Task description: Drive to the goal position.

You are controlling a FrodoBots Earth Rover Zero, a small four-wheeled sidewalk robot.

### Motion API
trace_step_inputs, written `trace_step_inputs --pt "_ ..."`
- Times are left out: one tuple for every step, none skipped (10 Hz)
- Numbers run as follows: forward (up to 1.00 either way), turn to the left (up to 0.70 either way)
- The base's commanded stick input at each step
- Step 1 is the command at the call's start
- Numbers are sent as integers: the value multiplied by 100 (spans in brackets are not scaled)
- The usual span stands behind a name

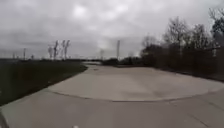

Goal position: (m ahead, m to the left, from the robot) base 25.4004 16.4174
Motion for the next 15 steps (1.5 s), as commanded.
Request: trace_step_inputs --pt "100 0" --pt "100 0" --pt "100 1" --pt "100 14" --pt "100 27" --pt "100 40" --pt "100 40" --pt "100 10" --pt "100 0" --pt "100 0" --pt "100 0" --pt "100 0" --pt "100 0" --pt "100 0" --pt "100 0"
